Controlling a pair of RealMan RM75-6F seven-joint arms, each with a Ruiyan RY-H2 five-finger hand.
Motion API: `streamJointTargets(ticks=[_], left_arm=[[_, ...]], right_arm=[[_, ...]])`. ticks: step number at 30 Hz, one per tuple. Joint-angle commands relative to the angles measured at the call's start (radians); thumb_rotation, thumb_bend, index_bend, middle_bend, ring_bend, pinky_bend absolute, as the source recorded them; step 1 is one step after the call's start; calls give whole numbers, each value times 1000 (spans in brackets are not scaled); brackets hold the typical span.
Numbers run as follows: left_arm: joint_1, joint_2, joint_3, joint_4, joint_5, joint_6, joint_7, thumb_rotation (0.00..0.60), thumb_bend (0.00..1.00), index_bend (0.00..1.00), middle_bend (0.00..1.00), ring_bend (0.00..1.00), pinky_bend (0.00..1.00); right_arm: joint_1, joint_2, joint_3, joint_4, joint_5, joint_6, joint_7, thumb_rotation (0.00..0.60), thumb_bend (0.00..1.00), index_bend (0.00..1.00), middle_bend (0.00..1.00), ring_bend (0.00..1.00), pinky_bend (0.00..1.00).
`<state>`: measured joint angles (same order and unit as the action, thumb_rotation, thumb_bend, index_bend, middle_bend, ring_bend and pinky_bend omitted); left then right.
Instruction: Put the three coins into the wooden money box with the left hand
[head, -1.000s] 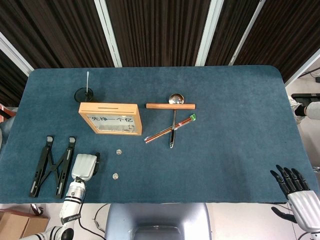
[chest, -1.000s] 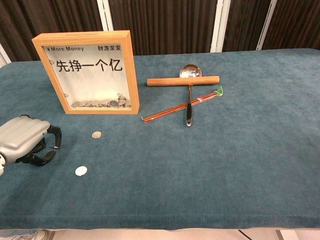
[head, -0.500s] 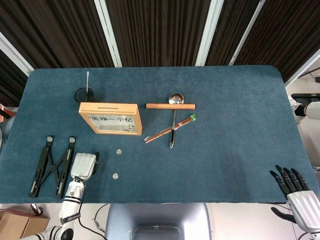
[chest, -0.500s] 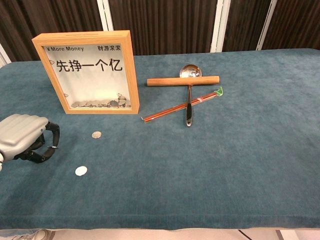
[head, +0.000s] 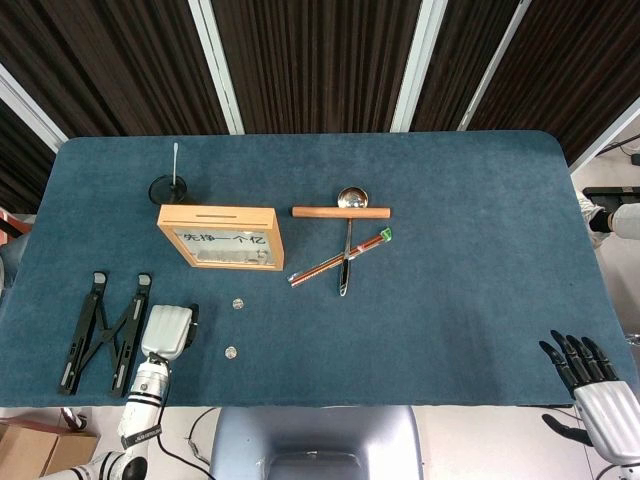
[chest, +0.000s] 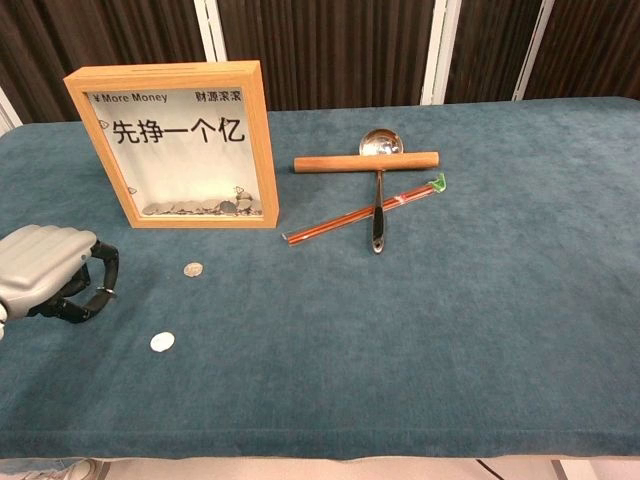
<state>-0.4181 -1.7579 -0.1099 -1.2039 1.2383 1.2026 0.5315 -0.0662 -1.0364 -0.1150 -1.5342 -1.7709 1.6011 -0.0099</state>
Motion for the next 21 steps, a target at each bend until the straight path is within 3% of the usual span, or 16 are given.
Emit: streamJointTargets(ticks=[1,7,12,17,21], left_arm=[[-1,-2,-2,4,5,5,-8,600,516,687,1000,1000,1000],[-7,60,-46,-88,46,66,-66,600,509,694,1000,1000,1000],[-36,252,-179,-372,38,119,-33,600,509,688,1000,1000,1000],[-107,380,-358,-600,-127,97,88,600,513,688,1000,1000,1000],[-193,398,-446,-656,-291,67,175,600,517,687,1000,1000,1000]], right_arm=[[0,0,1,0,1,0,0,600,151,0,0,0,0],[0,1,1,-1,3,1,4,600,151,0,0,0,0],[5,6,3,-2,8,-7,15,600,151,0,0,0,0],[18,11,11,-12,29,-33,22,600,151,0,0,0,0],[27,17,16,-19,44,-51,27,600,151,0,0,0,0]])
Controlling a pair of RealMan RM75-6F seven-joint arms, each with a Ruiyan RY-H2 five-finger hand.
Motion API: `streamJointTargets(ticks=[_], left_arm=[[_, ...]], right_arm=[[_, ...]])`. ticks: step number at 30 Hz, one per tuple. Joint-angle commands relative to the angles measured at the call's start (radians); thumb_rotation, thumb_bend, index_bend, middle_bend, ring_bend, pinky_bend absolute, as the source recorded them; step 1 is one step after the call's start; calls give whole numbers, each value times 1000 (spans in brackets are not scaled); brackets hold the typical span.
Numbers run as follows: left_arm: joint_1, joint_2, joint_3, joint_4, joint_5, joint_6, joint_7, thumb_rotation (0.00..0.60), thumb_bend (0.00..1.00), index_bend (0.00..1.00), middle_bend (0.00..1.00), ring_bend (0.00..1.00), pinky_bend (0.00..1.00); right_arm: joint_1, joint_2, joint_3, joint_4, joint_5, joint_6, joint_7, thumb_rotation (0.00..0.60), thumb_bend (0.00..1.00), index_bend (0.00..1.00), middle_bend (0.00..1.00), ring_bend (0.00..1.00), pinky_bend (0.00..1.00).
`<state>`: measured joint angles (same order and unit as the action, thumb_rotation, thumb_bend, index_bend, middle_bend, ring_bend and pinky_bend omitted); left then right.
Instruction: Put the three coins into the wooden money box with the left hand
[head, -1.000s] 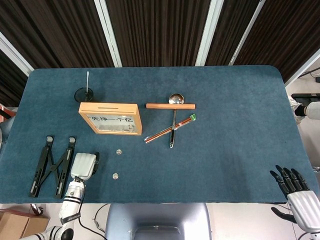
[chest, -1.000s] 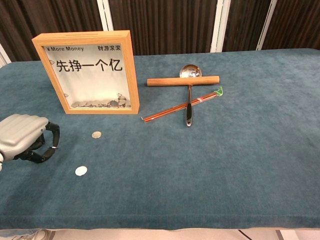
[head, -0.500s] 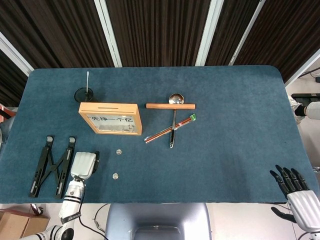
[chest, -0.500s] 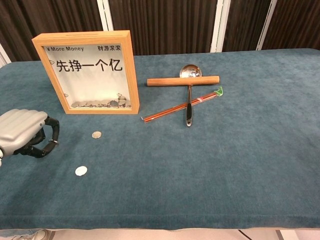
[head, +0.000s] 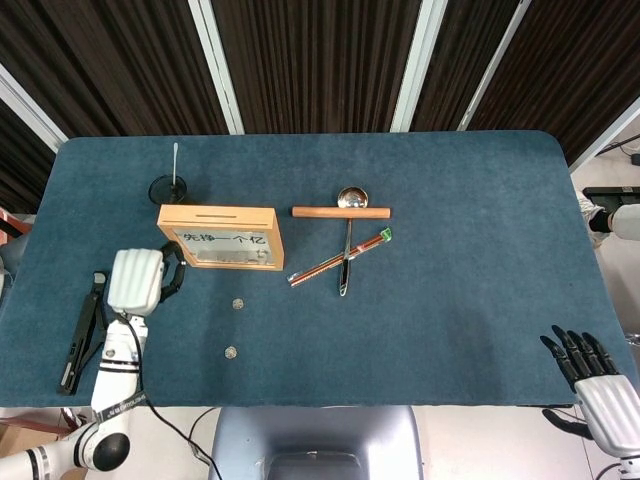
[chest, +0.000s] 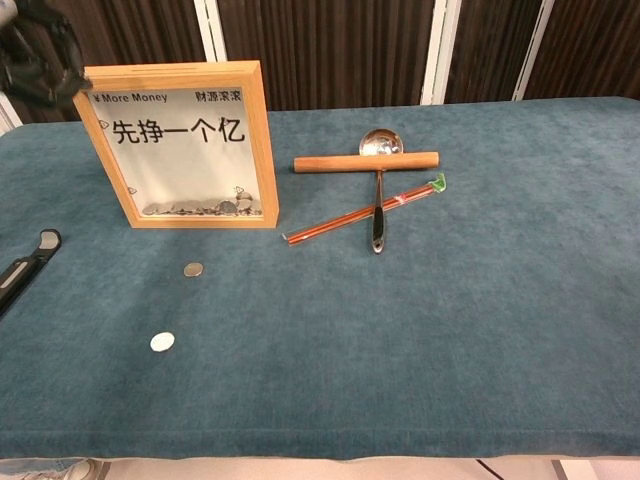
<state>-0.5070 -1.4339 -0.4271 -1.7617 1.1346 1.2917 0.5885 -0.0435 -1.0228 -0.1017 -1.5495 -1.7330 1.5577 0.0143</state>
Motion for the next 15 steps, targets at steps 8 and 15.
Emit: streamJointTargets(ticks=[8,15], left_arm=[[-269,-11,-132,-14,-329,-15,245,600,523,695,1000,1000,1000],[-348,-75,-99,95,-383,-20,259,600,528,694,1000,1000,1000]], right_arm=[[8,13,3,-7,19,-18,25,600,151,0,0,0,0],[5,21,2,2,21,-8,53,600,151,0,0,0,0]])
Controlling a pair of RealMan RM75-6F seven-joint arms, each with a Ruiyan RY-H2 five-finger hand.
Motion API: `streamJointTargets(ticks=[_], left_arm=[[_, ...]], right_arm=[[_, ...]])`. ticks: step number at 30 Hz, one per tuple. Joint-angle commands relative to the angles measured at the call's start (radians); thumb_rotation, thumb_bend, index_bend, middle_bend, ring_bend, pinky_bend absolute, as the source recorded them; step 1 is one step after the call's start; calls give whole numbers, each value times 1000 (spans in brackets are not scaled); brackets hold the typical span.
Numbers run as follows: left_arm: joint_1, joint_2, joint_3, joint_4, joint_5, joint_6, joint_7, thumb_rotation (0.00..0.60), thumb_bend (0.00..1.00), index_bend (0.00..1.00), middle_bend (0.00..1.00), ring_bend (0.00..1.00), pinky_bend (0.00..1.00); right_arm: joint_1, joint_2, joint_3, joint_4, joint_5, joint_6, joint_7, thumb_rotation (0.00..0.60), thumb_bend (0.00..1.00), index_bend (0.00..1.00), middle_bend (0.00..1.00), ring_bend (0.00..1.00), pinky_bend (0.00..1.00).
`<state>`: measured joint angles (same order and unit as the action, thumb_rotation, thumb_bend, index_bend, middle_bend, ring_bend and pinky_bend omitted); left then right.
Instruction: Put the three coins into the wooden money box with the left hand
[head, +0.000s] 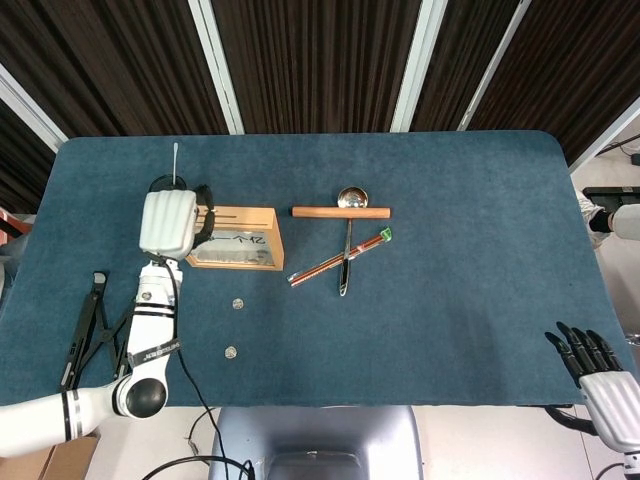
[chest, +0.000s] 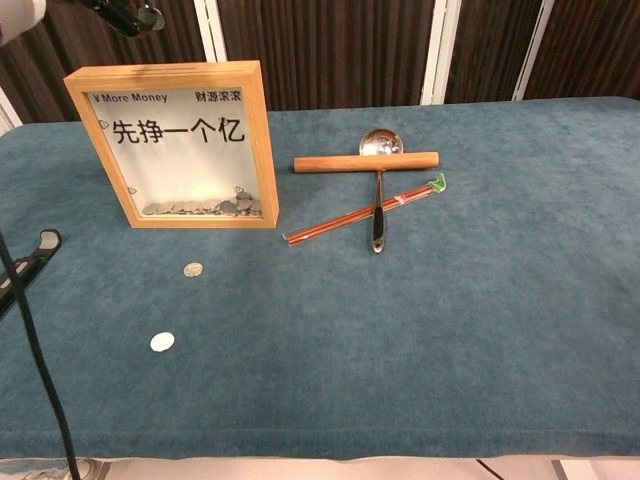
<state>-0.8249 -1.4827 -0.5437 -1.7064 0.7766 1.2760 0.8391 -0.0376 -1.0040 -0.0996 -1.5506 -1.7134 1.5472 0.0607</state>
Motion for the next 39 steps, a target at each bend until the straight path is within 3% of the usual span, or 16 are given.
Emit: streamJointTargets(ticks=[1,8,21,24,31,39], left_arm=[[-36,-32,22,51,-30,-6,6,600,528,694,1000,1000,1000],[-67,-56,59,124,-56,-12,-2,600,529,694,1000,1000,1000],[-86,-49,97,164,-75,-20,-28,600,528,688,1000,1000,1000],[-90,-47,106,167,-81,-24,-30,600,525,626,1000,1000,1000],[-94,-38,119,153,-61,-10,-47,600,450,326,1000,1000,1000],[-65,5,142,24,17,36,-96,600,411,312,1000,1000,1000]], right_arm=[[-2,3,0,4,1,4,9,600,151,0,0,0,0],[-7,6,0,10,0,18,26,600,151,0,0,0,0],[-7,4,2,8,3,16,18,600,151,0,0,0,0],[-7,4,2,7,4,15,19,600,151,0,0,0,0],[-7,5,4,8,6,16,22,600,151,0,0,0,0],[-11,5,2,10,-1,25,26,600,151,0,0,0,0]])
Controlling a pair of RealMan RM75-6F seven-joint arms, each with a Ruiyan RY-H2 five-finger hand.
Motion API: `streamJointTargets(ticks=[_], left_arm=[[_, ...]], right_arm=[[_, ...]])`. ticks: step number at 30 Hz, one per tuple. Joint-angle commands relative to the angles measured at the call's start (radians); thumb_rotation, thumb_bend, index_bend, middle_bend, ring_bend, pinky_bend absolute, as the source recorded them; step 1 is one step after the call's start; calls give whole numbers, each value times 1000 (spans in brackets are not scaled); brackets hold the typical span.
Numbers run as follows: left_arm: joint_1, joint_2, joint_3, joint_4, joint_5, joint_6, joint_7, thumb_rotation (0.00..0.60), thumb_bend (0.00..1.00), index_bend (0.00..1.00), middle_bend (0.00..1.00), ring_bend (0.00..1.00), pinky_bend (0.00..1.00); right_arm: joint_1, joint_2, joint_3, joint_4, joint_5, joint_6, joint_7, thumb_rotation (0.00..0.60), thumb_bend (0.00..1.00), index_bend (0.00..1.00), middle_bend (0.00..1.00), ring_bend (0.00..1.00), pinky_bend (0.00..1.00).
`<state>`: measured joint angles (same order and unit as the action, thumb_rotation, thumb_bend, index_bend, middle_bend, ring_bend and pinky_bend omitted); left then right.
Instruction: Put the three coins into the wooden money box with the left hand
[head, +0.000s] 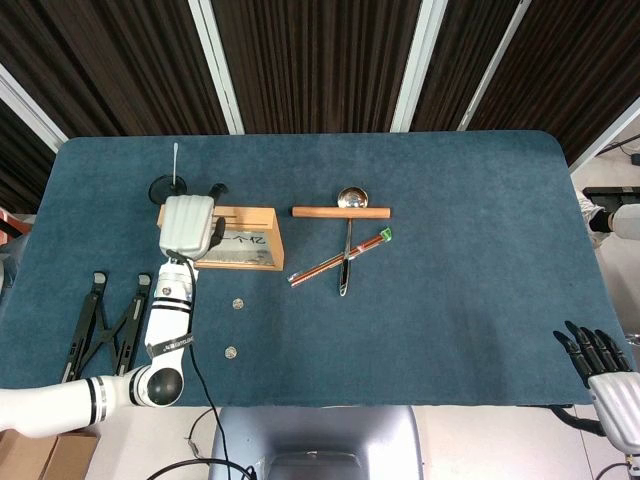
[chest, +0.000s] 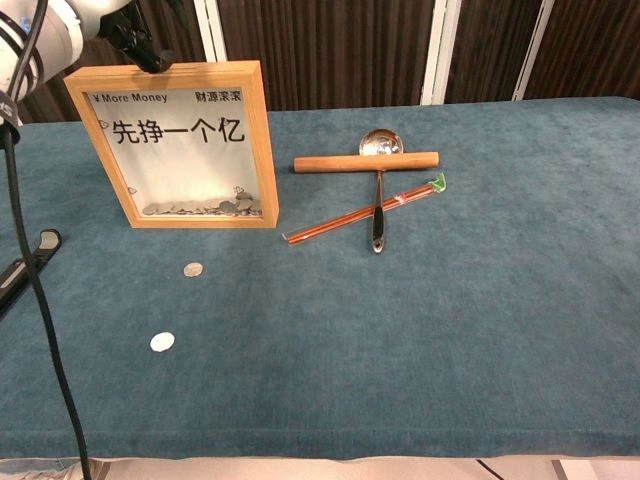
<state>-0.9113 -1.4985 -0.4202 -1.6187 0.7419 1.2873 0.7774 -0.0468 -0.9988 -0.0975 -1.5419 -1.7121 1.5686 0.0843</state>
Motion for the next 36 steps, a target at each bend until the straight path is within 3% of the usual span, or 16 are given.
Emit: streamJointTargets(ticks=[1,5,8,12,15,21,26,36], left_arm=[[35,30,33,-96,82,35,-52,600,404,321,1000,1000,1000],[120,53,157,-225,247,84,-131,600,398,391,1000,1000,1000],[172,27,248,-236,327,96,-181,600,397,429,1000,1000,1000],[219,-53,330,-162,384,93,-238,600,395,435,1000,1000,1000],[237,-138,373,-31,409,72,-250,600,395,427,1000,1000,1000],[245,-283,359,203,368,-2,-262,600,394,427,1000,1000,1000],[247,-352,342,324,365,-31,-252,600,394,428,1000,1000,1000],[264,-391,326,419,357,-76,-214,600,391,444,1000,1000,1000]], right_arm=[[-2,0,-1,3,-4,5,3,600,151,0,0,0,0],[0,-4,-4,3,-11,1,-7,600,151,0,0,0,0],[-1,-8,-9,3,-23,2,-20,600,151,0,0,0,0],[-5,-10,-13,4,-34,12,-25,600,151,0,0,0,0],[-6,-10,-14,5,-39,16,-22,600,151,0,0,0,0],[-8,-11,-15,10,-42,23,-19,600,151,0,0,0,0],[-9,-11,-14,12,-39,24,-16,600,151,0,0,0,0],[-8,-12,-15,12,-39,20,-20,600,151,0,0,0,0]])
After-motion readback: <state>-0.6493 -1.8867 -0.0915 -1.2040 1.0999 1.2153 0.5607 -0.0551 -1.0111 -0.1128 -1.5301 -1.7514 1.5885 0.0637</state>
